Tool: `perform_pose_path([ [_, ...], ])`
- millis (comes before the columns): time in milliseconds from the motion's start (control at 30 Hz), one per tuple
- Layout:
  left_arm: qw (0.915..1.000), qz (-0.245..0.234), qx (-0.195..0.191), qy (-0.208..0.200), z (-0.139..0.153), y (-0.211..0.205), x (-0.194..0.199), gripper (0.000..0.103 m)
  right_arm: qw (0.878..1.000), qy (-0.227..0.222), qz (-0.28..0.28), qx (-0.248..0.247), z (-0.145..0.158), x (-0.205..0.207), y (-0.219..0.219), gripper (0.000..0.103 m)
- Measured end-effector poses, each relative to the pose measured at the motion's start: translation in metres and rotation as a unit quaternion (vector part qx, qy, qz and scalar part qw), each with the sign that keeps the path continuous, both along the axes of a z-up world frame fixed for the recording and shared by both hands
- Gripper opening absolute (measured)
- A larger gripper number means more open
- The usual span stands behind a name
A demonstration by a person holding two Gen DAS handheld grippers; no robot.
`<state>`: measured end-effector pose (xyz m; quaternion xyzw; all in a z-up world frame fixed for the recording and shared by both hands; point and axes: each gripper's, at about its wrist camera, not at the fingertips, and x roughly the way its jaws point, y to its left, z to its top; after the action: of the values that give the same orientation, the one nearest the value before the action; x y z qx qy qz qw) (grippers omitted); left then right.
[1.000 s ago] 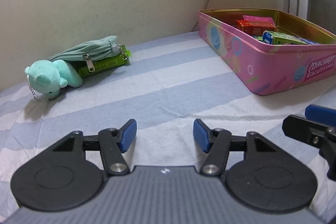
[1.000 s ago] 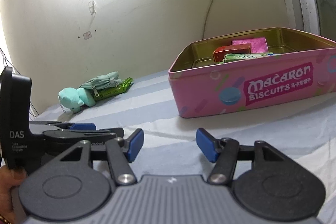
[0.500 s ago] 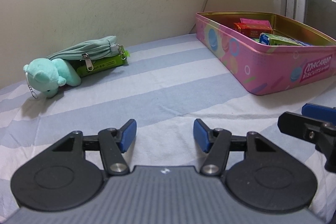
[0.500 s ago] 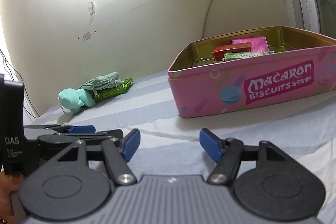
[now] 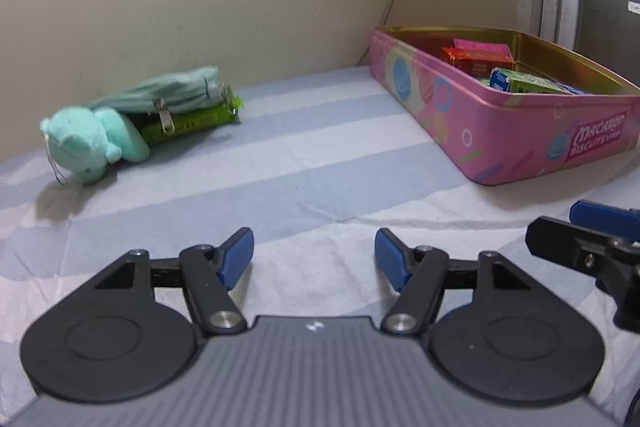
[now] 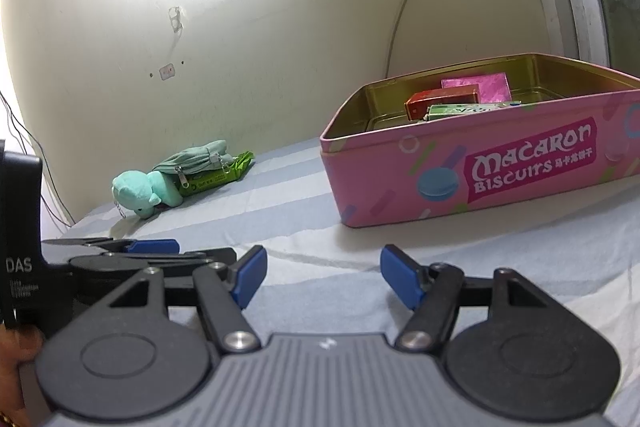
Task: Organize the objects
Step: 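Move the right gripper back toward the mint-green teddy bear, then grasp the mint-green teddy bear with the right gripper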
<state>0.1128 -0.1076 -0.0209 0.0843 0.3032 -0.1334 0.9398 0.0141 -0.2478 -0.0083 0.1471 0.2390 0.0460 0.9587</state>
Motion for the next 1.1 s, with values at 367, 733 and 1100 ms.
perform_pose_path([
  [367,0.9931,0.11,-0.007,-0.041,0.027,0.111,0.029,0.069,0.999,0.03,0.022,-0.038,0.001,0.013,0.015,0.065],
  [733,0.935,0.326,-0.14,-0.004,0.014,0.25,0.062,0.068,0.973,-0.005,0.187,-0.135,0.046,0.114,0.17,0.064],
  [1100,0.923,0.335,-0.188,0.027,0.015,0.271,0.072,0.069,0.948,-0.032,0.22,-0.229,0.035,0.21,0.301,0.063],
])
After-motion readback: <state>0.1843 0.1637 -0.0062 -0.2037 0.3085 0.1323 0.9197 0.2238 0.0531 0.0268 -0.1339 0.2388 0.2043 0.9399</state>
